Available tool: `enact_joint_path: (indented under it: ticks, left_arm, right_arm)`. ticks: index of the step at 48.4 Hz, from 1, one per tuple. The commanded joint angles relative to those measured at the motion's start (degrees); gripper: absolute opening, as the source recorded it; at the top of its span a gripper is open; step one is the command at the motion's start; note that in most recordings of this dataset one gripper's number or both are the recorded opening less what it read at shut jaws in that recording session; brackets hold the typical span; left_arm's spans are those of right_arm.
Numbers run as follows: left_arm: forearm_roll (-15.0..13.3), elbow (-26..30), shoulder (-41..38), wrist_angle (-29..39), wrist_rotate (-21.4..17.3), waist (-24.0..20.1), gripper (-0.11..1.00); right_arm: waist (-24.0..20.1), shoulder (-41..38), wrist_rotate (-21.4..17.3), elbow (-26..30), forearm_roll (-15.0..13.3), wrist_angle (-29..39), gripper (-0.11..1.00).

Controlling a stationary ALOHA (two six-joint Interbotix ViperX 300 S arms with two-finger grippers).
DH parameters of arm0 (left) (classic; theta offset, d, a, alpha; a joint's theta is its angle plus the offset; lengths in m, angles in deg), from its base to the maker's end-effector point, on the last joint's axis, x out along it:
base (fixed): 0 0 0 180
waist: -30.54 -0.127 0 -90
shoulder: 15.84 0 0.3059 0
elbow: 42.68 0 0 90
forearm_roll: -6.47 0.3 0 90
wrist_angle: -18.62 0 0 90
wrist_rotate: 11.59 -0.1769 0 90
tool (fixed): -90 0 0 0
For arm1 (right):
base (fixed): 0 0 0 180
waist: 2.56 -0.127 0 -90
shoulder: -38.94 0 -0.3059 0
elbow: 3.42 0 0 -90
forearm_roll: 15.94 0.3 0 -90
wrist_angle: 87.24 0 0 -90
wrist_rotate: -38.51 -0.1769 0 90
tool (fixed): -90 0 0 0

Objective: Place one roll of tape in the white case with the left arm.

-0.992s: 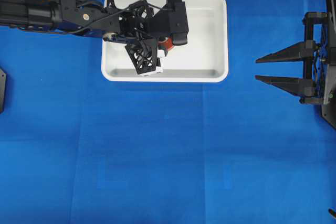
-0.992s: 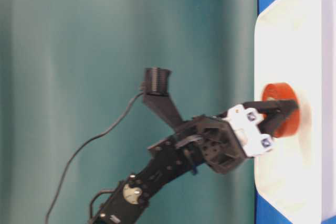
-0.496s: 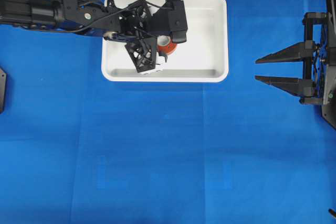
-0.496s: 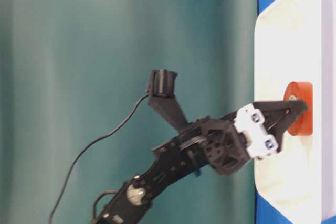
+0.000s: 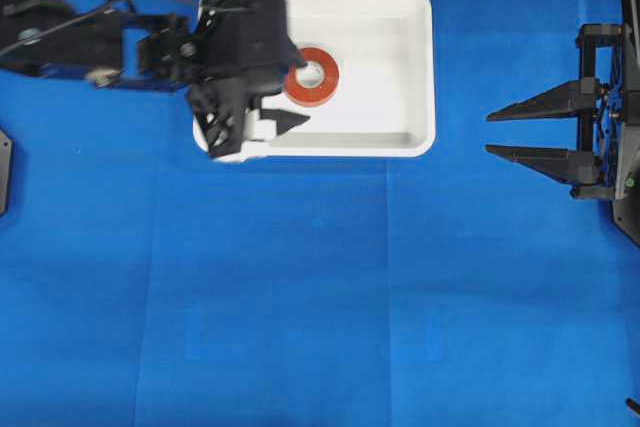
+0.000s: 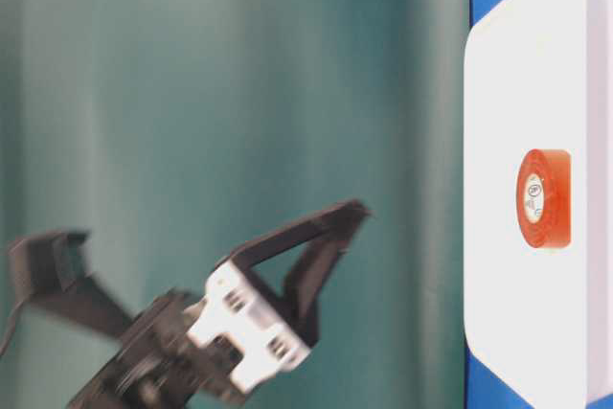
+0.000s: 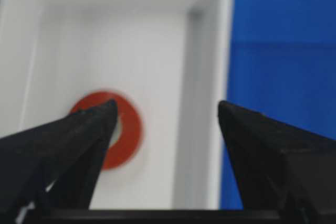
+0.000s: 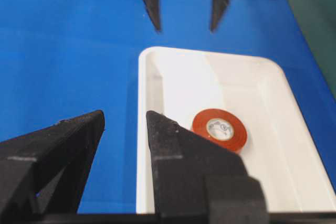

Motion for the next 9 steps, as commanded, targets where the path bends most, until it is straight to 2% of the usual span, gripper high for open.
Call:
enact_joint_path:
  ticks: [1, 9]
  left_arm:
    - [-0.4, -2.1, 4.0, -5.0, 0.1, 1.1, 0.73]
    - [-1.7, -9.1, 9.6, -16.3, 0.1, 2.6, 0.73]
  right_arm:
    - [0.1, -0.3, -0.1, 0.7, 0.2, -0.5, -0.11]
    - [0.1, -0.2, -0.1, 0.7, 0.2, -0.4, -0.11]
